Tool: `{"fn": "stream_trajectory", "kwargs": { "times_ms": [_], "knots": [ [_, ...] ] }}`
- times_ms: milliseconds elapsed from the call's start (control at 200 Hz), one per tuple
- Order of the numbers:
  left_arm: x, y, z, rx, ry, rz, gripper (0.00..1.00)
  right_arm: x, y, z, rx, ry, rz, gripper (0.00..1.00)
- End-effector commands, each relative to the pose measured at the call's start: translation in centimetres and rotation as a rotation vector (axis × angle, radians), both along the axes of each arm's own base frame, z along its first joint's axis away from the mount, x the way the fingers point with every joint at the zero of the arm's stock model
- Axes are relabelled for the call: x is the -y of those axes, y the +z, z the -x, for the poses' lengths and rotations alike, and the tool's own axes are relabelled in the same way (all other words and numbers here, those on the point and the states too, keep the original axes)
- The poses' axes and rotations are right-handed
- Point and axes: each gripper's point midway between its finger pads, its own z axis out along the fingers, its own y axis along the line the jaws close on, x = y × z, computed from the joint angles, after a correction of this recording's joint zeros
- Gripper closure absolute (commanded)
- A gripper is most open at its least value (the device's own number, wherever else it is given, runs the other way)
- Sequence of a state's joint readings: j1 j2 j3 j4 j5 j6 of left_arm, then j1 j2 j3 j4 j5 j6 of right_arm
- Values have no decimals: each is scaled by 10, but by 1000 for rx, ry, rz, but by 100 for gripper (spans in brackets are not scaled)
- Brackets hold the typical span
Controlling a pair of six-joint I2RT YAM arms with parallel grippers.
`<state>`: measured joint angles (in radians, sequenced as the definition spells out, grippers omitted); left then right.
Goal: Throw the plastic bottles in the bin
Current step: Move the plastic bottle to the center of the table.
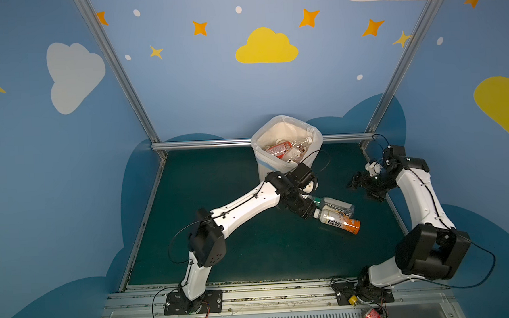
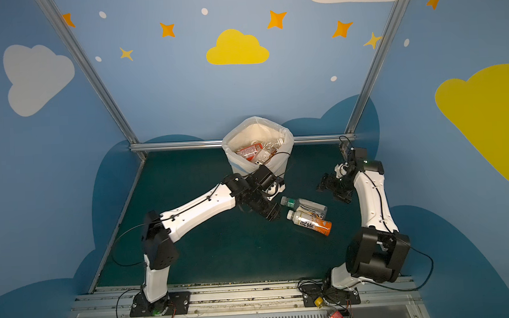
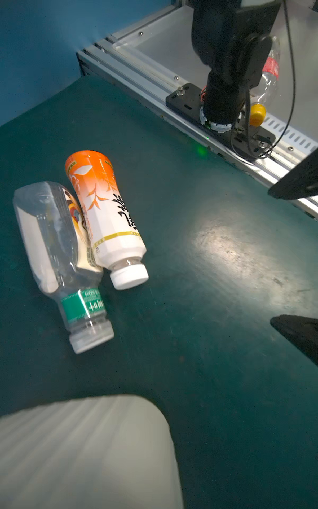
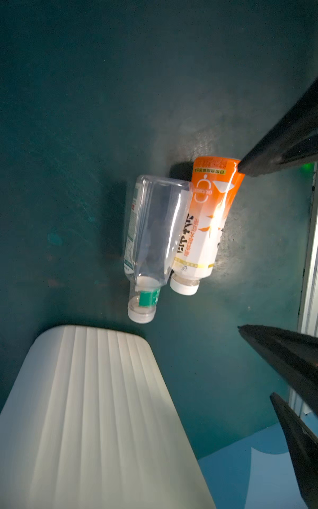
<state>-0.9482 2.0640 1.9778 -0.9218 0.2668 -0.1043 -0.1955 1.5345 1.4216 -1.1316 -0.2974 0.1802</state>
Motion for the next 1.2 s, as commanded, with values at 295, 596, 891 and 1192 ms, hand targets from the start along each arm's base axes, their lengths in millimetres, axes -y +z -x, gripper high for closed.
{"fn": "stream_trajectory", "kwargs": {
  "times_ms": [295, 596, 891, 1192],
  "knots": [
    [-6, 61, 17, 72, -45, 57, 32, 15, -86, -37, -201, -4, 17, 16],
    [-81, 103, 2, 239, 184, 38, 30, -39, -118, 7, -324, 124, -44, 16],
    [-127, 83, -1, 104, 339, 163, 25, -118, -125, 54, -374, 257, -119, 16],
    [-123, 25, 48, -143, 144, 80, 0, -146, -89, 48, -242, 260, -137, 15]
  ]
}}
